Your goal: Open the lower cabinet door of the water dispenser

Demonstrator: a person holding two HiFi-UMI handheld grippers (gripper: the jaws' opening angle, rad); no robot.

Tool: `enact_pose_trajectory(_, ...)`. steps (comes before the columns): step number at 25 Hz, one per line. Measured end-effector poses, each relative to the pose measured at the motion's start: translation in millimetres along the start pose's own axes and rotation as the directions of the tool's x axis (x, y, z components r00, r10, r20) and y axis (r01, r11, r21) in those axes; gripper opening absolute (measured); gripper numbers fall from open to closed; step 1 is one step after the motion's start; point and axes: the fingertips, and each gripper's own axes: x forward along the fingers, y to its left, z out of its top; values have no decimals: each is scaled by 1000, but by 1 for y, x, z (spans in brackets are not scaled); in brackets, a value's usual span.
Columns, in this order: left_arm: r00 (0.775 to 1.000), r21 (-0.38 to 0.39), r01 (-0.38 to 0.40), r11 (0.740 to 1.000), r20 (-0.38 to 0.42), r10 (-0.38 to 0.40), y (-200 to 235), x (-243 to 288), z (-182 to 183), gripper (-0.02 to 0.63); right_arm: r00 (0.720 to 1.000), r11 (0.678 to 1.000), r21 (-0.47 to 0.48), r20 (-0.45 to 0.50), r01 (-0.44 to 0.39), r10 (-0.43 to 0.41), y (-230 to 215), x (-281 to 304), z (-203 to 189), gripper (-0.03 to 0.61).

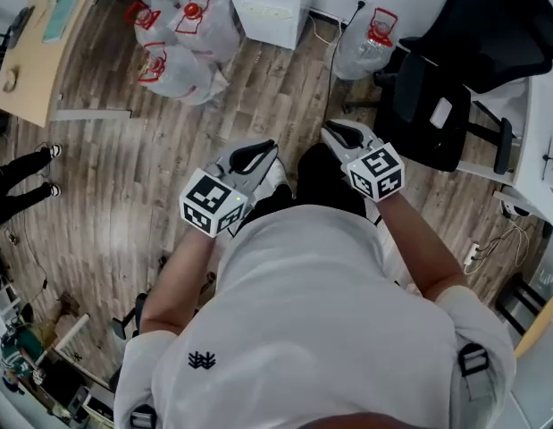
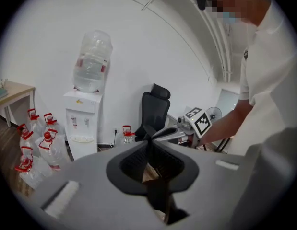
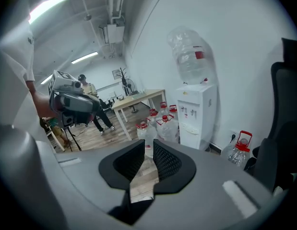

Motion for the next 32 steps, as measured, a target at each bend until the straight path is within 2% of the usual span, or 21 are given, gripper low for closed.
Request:
enact_pose_trajectory(4,1000,-15,13,1000,-28,-13,31,30,3,58,999,1000,6,-34,9,-9,-43,43,0,44)
enact_pose_trajectory(8,993,3,27,1000,-117,-27,71,62,9,58,998,1000,-1,-60,19,-19,-97,100,-2,44)
enact_pose_trajectory(12,981,3,42,999,-190,-41,114,108,20,58,995,1000,10,-98,25,-24,-167,160,-13,44)
enact_pose_trajectory(18,973,21,49,999,-227,-43,181,181,34,58,991,998,20,-127,54,-51,-269,256,-38,57)
enact_pose_trajectory(22,969,9,49,999,-241,-45,218,220,29,58,982,998,-10,-179,62,-63,-324,323,-63,71)
enact_pose_trajectory(27,964,0,79,997,-256,-76,241,250,12,58,970,996,-10,-228,85,-85,-365,391,-107,83)
enact_pose_trajectory(32,955,-72,85,994,-279,-102,259,271,-8,58,953,995,-52,-286,89,-100,-404,444,-145,100)
